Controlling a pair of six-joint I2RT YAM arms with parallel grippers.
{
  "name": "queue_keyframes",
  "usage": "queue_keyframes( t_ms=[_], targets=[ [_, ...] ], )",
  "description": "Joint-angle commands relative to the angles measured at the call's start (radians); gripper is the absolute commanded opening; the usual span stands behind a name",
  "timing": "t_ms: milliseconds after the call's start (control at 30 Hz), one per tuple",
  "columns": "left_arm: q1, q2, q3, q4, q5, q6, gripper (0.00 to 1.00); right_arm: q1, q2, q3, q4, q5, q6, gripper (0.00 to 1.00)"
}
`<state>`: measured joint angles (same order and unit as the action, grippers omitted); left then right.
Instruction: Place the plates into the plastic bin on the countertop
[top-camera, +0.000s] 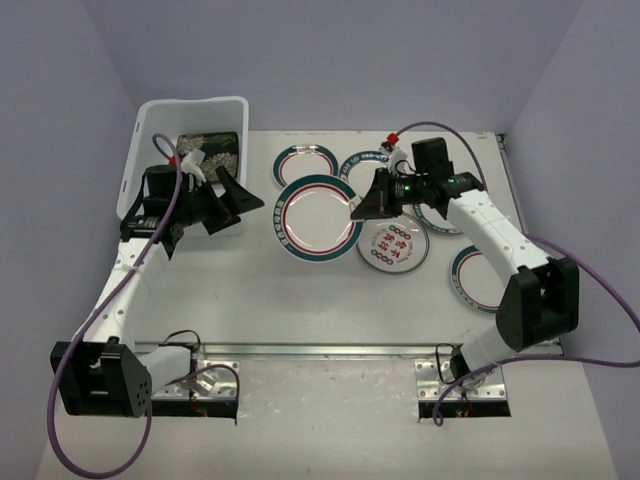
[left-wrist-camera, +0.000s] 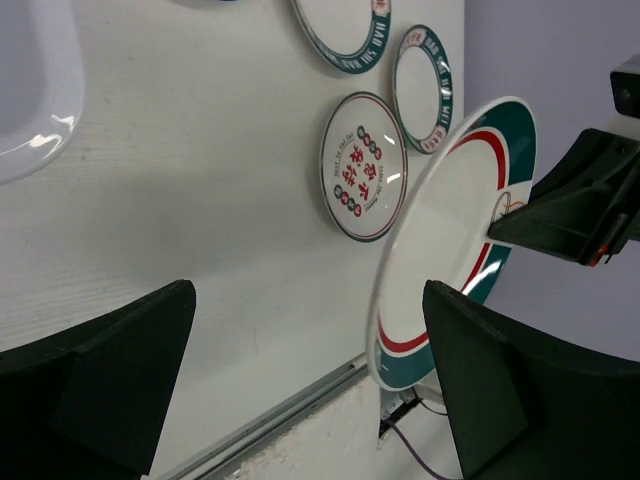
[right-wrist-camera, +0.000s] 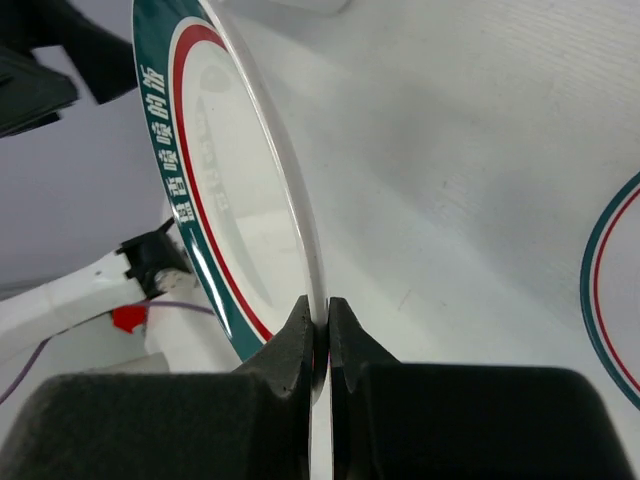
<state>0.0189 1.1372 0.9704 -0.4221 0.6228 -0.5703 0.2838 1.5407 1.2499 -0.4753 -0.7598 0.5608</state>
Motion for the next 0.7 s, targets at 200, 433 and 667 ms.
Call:
queue_keyframes(
  t_ms=[200, 433, 667],
  targets=[
    [-0.064, 0.088, 0.013, 0.313, 0.308, -0.045, 0.67, -0.026, -0.012, 0.020, 0.185, -0.291, 0.153, 0.00],
    [-0.110, 0.138, 0.043, 0.378, 0.328, -0.089, 0.62, -0.003, 0.030, 0.099, 0.154, -0.245, 0.145, 0.00],
    [-0.111, 0.145, 0.116, 0.235, 0.073, -0.069, 1.00, -0.011, 0.038, 0.138, -0.047, -0.063, -0.039, 0.00]
  ],
)
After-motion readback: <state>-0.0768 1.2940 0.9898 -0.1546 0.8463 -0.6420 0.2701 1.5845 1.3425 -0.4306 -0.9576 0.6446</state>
